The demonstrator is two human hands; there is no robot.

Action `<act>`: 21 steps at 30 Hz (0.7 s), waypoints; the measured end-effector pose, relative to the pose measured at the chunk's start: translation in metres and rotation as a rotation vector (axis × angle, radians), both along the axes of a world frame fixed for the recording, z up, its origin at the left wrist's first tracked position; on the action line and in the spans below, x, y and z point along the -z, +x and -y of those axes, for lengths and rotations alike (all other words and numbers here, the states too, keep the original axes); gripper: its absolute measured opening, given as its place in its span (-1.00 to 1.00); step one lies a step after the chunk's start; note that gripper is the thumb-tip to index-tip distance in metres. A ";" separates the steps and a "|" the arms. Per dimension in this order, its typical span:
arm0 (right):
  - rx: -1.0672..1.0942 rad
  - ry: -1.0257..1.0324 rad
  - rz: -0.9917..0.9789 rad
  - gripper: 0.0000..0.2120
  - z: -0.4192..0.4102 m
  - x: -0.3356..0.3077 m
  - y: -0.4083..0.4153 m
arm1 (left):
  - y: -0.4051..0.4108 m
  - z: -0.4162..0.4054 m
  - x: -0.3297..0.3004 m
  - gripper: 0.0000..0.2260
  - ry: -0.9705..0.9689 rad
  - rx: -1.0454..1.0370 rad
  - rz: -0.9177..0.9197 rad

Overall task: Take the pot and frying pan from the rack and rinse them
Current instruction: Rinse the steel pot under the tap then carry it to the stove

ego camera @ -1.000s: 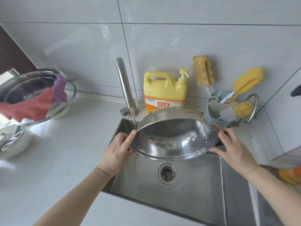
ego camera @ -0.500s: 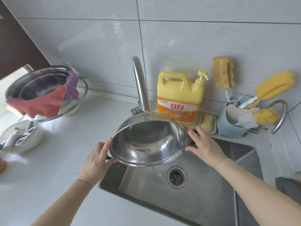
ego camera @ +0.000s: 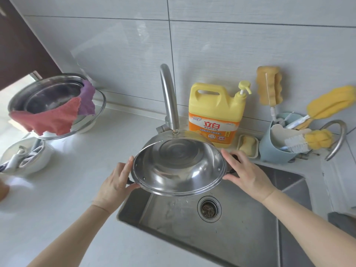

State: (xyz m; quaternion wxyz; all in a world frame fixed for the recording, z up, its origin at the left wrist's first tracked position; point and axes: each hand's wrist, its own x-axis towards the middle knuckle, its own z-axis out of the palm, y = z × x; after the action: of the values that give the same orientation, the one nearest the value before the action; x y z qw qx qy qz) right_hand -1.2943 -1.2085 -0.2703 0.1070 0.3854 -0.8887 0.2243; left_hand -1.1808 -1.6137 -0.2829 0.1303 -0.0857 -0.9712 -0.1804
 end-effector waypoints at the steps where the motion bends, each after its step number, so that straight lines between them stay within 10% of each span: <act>1: 0.021 0.010 -0.001 0.21 -0.007 -0.001 0.001 | -0.005 -0.006 0.000 0.18 -0.004 0.011 -0.003; 21: -0.025 0.016 0.011 0.09 0.014 0.003 -0.005 | 0.009 0.011 -0.002 0.12 0.018 -0.063 0.026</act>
State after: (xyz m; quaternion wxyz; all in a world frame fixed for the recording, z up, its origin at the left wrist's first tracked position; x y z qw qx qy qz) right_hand -1.2991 -1.2228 -0.2731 0.0961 0.3961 -0.8861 0.2207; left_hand -1.1720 -1.6248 -0.2809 0.1240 -0.0516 -0.9734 -0.1858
